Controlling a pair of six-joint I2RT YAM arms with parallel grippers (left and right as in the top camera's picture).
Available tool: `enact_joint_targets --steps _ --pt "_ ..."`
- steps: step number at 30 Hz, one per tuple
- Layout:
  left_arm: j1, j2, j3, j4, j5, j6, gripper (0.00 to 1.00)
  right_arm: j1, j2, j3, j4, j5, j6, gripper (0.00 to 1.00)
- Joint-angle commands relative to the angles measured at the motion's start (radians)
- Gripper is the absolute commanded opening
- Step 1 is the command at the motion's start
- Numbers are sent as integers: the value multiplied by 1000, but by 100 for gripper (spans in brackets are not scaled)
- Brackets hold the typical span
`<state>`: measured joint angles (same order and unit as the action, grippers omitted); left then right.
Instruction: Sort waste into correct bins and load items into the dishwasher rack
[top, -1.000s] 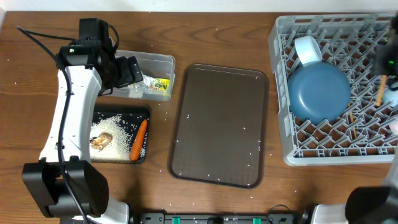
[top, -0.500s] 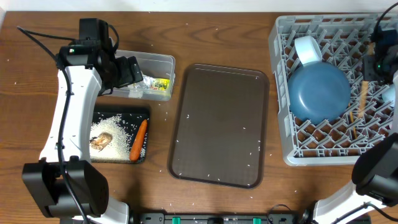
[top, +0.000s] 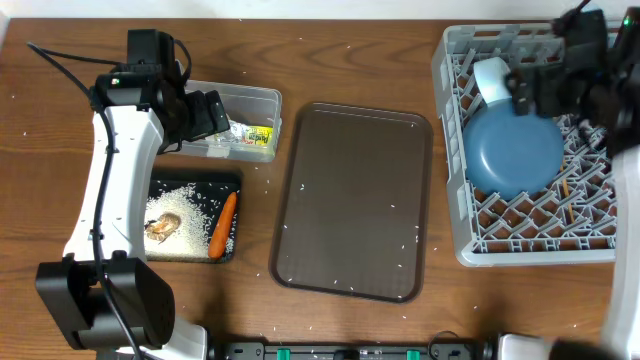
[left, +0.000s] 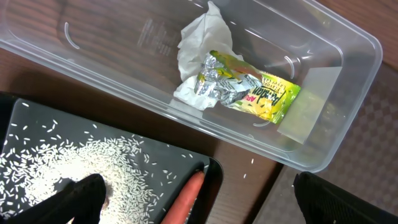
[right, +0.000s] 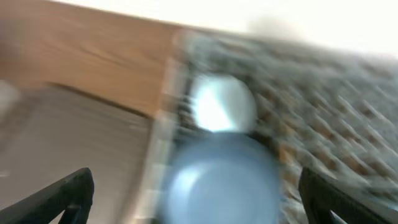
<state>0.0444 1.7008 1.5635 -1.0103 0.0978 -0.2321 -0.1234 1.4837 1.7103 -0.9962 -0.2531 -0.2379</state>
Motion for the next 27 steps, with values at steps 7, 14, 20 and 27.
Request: enact_joint_targets --steps 7,14,20,27 --pt "3 -23 8 -2 -2 -2 98 206 -181 16 -212 -107 76 99" --pt "3 -23 8 -3 -1 -2 98 170 -286 6 -323 26 77 99" --pt "3 -23 8 -2 -2 -2 98 165 -434 -80 -254 151 88 99" --pt "3 -23 8 -2 -1 -2 98 148 -711 -510 227 269 42 99"
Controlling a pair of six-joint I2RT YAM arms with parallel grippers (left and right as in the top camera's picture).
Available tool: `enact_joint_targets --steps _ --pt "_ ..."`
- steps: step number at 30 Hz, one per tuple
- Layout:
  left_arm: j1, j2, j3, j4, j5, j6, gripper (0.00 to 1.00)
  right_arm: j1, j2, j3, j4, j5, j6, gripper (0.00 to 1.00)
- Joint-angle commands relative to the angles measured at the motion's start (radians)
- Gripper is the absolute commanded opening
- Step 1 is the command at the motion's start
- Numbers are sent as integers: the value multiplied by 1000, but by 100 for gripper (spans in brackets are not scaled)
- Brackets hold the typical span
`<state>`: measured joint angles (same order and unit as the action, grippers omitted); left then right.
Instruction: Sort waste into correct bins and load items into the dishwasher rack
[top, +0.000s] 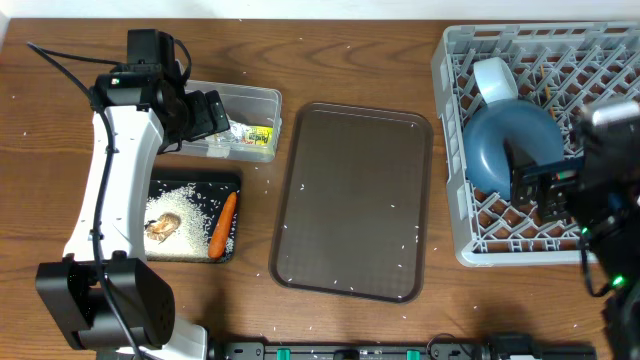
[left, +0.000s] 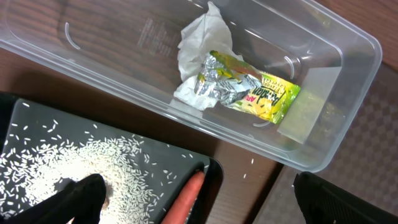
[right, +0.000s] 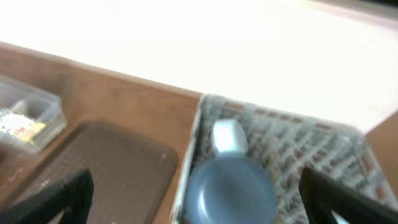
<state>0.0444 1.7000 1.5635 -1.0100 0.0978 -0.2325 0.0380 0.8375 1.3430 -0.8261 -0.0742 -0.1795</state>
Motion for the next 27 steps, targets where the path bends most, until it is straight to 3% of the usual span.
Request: enact_joint_targets --steps 1,15,21,27 --pt "3 -22 8 -3 -2 -2 98 -13 -106 -219 102 111 -16 99" --pt "3 -22 8 -3 -2 -2 98 -13 -604 -992 409 98 -15 99" --pt "3 -22 8 -3 -2 -2 98 -13 -822 -1148 460 92 25 99" --pt "3 -22 8 -3 -2 -2 98 -13 -833 -1247 563 91 74 99"
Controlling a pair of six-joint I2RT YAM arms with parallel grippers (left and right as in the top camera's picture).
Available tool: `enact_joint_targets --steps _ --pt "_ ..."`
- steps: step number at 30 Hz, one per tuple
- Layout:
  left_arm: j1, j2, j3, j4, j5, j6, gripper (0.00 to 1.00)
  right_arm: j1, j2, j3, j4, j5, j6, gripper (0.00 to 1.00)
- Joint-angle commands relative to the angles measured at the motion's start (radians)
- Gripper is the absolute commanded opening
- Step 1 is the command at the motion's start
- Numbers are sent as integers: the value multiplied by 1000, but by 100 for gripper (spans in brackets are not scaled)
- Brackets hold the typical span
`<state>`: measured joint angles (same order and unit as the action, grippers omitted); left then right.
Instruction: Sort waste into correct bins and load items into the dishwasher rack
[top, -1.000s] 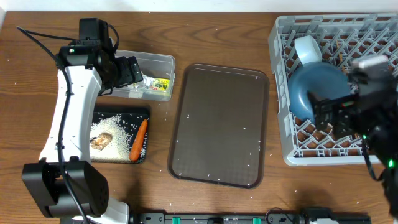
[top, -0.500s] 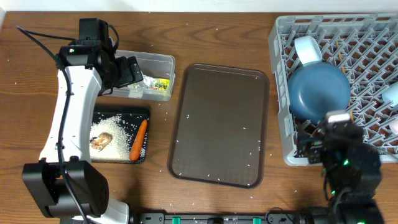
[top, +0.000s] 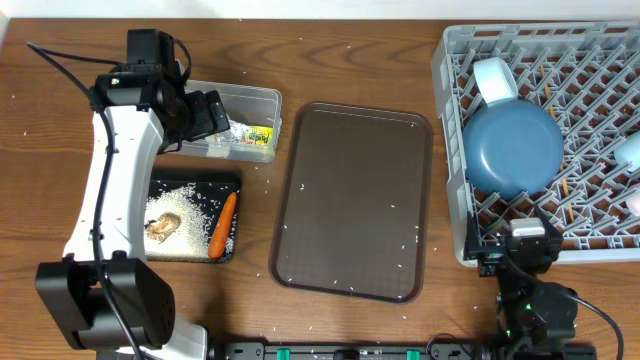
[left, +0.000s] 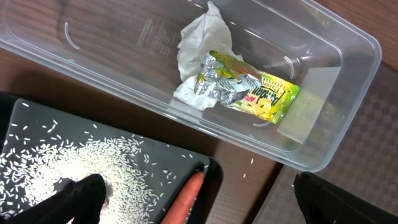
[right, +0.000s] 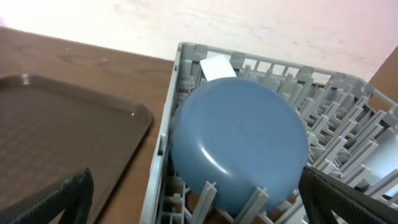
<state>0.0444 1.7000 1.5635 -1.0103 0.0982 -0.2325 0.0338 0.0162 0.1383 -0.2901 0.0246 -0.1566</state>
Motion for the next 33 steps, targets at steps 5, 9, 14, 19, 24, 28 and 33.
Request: enact_joint_targets --steps 5,9,14,19,24,28,33 --pt "3 -22 8 -2 -2 -2 98 -8 -11 -95 137 -6 71 99" --pt "3 -22 8 -2 -2 -2 98 -8 -11 -133 217 -6 71 99" --pt "3 -22 8 -2 -2 -2 98 -8 -11 -133 219 -6 74 99" --pt "3 -22 8 -2 -2 -2 98 -8 -11 -133 219 -6 74 99" --pt "3 -22 8 -2 -2 -2 98 -8 -11 -133 219 -6 74 99" --pt "3 -22 8 -2 -2 -2 98 -8 -11 -133 219 -6 74 99" --pt "-7 -30 5 -2 -2 -2 98 -8 -11 -133 219 -6 74 99"
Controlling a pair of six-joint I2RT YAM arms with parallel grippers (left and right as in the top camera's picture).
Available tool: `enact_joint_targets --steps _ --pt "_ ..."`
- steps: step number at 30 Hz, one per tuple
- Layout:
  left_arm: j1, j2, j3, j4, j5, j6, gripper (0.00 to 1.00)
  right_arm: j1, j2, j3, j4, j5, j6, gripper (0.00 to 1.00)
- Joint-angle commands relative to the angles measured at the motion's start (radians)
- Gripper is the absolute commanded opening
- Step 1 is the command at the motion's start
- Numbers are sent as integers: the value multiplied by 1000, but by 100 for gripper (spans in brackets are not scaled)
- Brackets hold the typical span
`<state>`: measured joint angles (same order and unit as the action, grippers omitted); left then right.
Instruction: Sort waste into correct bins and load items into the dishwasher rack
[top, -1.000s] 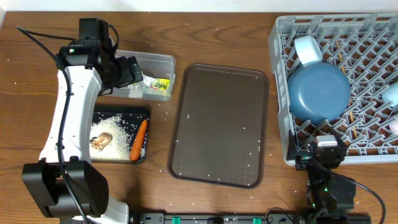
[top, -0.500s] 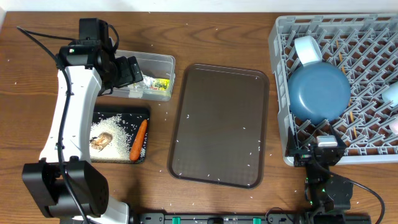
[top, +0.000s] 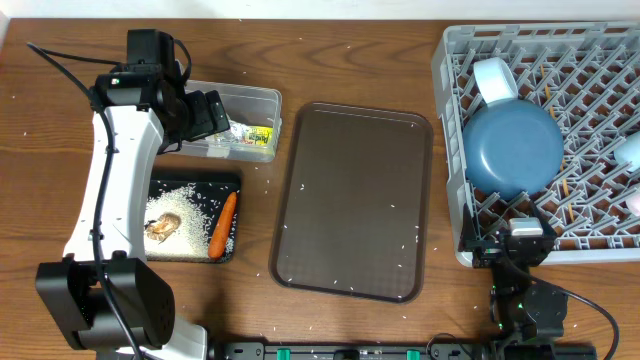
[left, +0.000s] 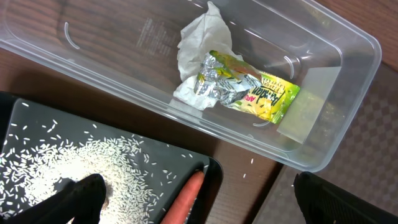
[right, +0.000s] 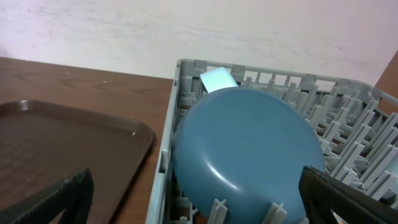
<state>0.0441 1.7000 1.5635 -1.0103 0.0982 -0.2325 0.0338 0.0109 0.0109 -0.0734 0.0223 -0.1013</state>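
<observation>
My left gripper (left: 199, 208) hangs open and empty over the edge between the clear bin (left: 339, 59) and the black tray (left: 25, 115). In the bin lie a yellow foil wrapper (left: 255, 92) and a crumpled tissue (left: 198, 56). Rice (left: 74, 163) and a carrot (left: 186, 200) lie in the black tray. At the table's front right, my right gripper (top: 513, 238) is open and empty, facing the grey rack (right: 186, 65). The rack holds a blue plate (right: 249, 146) and a white cup (right: 217, 79).
A bare brown serving tray (top: 350, 200) lies mid-table between the bins and the rack. A brownish food scrap (top: 160, 229) sits in the rice. Another white cup (top: 630, 150) stands at the rack's right edge. Loose rice grains dot the table.
My right gripper has shifted slightly at the table's front edge and now looks more level at the rack. The left arm and all objects are unchanged.
My right gripper was over the far part of the rack by the cup and blue plate. Then it was above the rack's near right. Then it was down at the table's front edge below the rack, where it stays. The left gripper stayed open over the clear bin throughout.
</observation>
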Motion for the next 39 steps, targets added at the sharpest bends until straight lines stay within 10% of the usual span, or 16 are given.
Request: enact_joint_targets --steps 1,5,16,25,39 --pt "-11 -37 2 -4 -5 0 98 -8 -6 -5 2 -4 18 99" --pt "-50 -120 -38 -31 -122 37 98 -8 -6 -5 2 -4 18 99" --pt "-97 -637 -460 586 -151 222 98 -8 -6 -5 2 -4 18 99" --pt "-93 -1050 -713 686 -151 346 98 -8 -6 -5 2 -4 18 99" --pt "-82 -1629 -1296 1041 -151 296 98 -8 -6 -5 2 -4 18 99"
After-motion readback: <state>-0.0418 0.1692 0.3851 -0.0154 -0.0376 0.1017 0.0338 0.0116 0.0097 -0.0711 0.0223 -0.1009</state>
